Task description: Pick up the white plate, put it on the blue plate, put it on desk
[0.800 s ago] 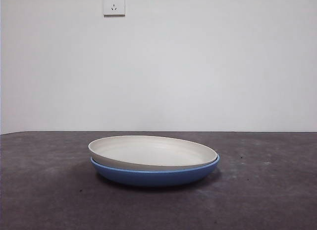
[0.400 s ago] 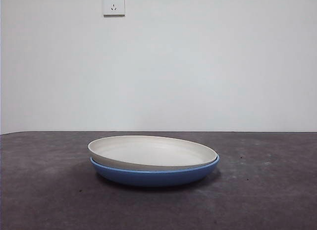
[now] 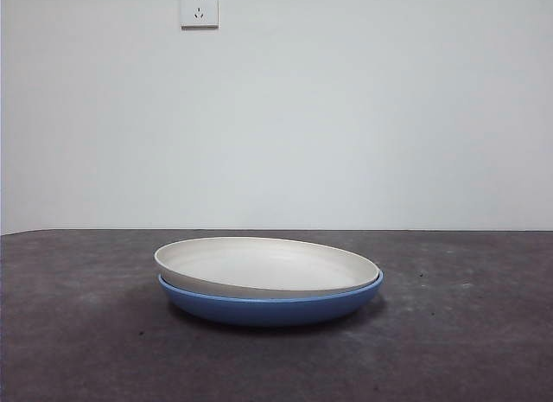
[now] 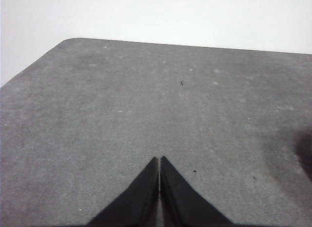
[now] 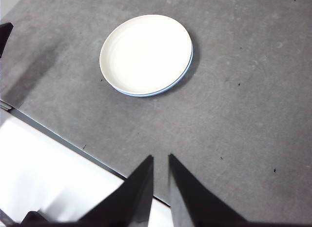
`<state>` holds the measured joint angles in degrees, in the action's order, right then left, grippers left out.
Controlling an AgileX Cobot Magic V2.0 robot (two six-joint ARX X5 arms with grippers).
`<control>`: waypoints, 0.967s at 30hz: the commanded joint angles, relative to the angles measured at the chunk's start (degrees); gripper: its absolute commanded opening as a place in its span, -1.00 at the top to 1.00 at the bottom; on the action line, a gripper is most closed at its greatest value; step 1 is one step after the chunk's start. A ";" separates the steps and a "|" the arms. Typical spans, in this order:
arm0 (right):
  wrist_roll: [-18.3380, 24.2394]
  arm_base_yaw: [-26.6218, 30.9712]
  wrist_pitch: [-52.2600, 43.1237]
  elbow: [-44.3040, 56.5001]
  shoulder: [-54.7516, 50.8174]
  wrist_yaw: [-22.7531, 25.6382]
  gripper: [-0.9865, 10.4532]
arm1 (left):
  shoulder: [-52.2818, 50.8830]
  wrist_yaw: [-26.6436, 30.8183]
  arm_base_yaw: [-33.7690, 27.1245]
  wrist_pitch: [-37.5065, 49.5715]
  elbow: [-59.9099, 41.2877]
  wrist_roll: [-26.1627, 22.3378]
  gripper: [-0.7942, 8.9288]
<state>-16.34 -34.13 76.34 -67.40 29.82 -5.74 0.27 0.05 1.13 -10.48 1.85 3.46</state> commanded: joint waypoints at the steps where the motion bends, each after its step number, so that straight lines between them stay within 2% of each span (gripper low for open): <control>1: 0.31 -0.39 -0.87 -0.96 0.26 0.20 0.75 | -0.09 -0.13 -0.09 -0.39 -1.18 -1.05 0.82; 7: 0.33 0.55 -1.09 -0.76 -0.09 0.35 0.75 | -0.09 -0.13 -0.09 -0.37 -1.18 -1.05 0.82; 11: 6.62 8.22 -4.52 1.86 -1.73 -0.02 0.75 | -0.09 -0.13 -0.09 -0.39 -1.18 -1.05 0.82; 13: 8.39 13.31 -11.98 6.84 -3.65 0.02 0.75 | -0.09 -0.13 -0.09 -0.37 -1.18 -1.05 0.82; 16: 12.17 21.07 -28.63 18.10 -7.63 -0.04 0.75 | -0.09 -0.13 -0.09 -0.39 -1.18 -1.05 0.82; 19: 12.50 26.84 -46.07 30.82 -12.20 -0.44 0.75 | -0.09 -0.13 -0.09 -0.39 -1.18 -1.07 0.82; 24: 15.37 30.16 -64.94 48.78 -19.26 4.11 0.75 | -0.09 -0.13 -0.09 -0.37 -1.18 -1.05 0.82; 29: 15.78 30.36 -71.60 59.21 -23.78 8.13 0.75 | -0.09 -0.13 -0.09 -0.37 -1.18 -1.07 0.82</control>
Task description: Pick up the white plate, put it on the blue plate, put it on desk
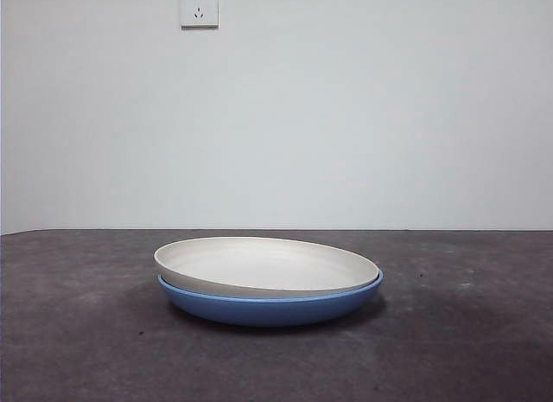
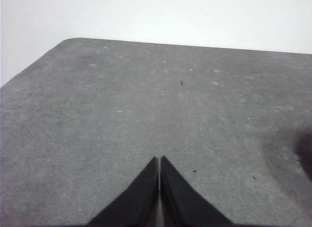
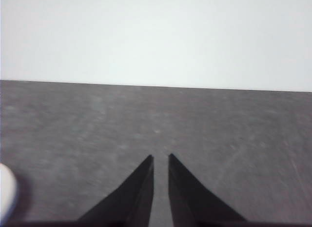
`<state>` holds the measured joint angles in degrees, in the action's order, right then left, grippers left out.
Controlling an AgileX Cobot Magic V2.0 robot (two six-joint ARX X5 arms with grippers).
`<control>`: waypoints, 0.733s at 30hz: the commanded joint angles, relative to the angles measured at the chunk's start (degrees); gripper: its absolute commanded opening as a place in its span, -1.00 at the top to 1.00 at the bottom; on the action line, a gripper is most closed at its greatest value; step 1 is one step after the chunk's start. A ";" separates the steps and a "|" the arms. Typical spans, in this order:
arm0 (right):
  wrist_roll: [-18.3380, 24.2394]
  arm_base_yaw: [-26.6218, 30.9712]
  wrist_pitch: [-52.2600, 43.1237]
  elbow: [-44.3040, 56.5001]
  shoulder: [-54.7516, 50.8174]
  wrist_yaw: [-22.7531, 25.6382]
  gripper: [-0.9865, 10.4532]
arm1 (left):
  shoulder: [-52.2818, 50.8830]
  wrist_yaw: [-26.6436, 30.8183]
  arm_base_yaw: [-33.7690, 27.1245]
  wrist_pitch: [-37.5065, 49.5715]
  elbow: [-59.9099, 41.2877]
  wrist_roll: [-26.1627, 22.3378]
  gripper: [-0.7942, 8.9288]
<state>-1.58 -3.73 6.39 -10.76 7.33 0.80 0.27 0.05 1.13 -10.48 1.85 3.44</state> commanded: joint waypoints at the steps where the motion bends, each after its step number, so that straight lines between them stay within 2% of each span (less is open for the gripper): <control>1: 1.03 0.02 -1.66 3.96 -2.01 2.25 0.75 | -0.09 -0.13 -0.09 -0.37 -1.18 -1.03 0.82; 9: 0.96 2.01 -1.64 10.08 -6.25 2.23 0.75 | -0.09 -0.11 -0.09 -0.37 -1.18 -1.03 0.82; 17: 2.08 2.73 3.63 10.14 -7.13 2.38 0.75 | -0.09 -0.11 -0.09 -0.37 -1.18 -1.03 0.82; 22: 2.56 2.73 3.56 10.14 -7.13 2.36 0.75 | -0.09 -0.11 -0.09 -0.37 -1.18 -1.03 0.82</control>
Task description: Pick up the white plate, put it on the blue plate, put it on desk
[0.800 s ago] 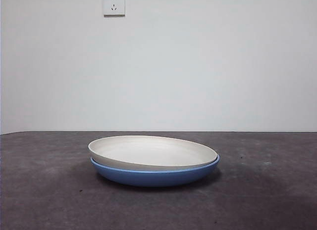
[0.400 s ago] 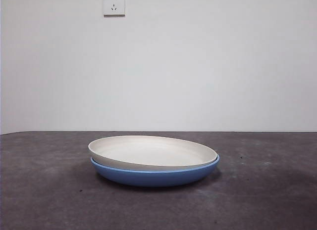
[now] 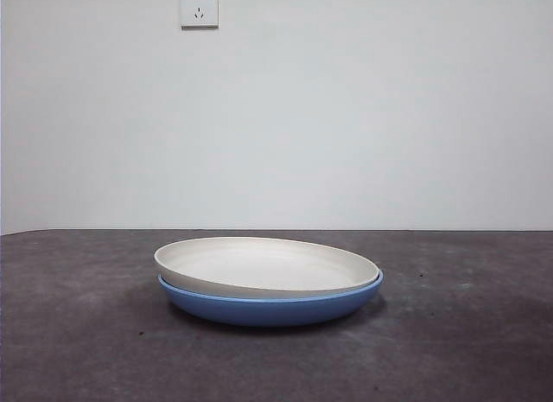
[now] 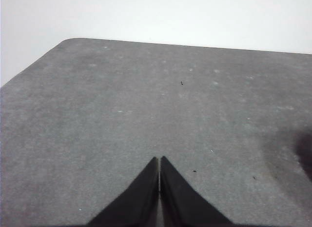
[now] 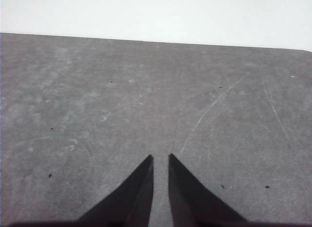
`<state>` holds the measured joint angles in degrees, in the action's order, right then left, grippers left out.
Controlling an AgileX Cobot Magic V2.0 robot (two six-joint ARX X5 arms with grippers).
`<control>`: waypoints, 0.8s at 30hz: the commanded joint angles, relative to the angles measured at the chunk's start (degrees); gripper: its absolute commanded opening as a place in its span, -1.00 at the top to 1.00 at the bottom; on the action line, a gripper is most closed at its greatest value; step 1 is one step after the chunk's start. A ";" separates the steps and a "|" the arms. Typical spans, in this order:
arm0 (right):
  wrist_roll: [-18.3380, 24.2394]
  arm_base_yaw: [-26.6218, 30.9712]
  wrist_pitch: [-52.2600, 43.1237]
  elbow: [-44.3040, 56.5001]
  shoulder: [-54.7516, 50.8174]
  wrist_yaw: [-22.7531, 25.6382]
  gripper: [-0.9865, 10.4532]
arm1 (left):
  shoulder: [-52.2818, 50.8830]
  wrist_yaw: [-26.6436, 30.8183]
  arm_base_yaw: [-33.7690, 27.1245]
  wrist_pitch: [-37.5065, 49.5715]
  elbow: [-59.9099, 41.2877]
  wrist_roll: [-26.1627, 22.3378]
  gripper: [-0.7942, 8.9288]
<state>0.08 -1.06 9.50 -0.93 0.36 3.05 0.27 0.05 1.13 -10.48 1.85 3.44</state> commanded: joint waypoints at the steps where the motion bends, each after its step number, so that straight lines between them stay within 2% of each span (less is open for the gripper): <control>1: 1.03 0.07 0.46 0.31 -0.15 0.09 0.75 | -0.09 -0.11 -0.09 -0.37 -1.18 -1.03 0.82; 24: 0.55 0.07 -0.46 0.28 -0.15 -0.02 0.75 | -0.09 -0.11 -0.09 -0.37 -1.18 -1.03 0.82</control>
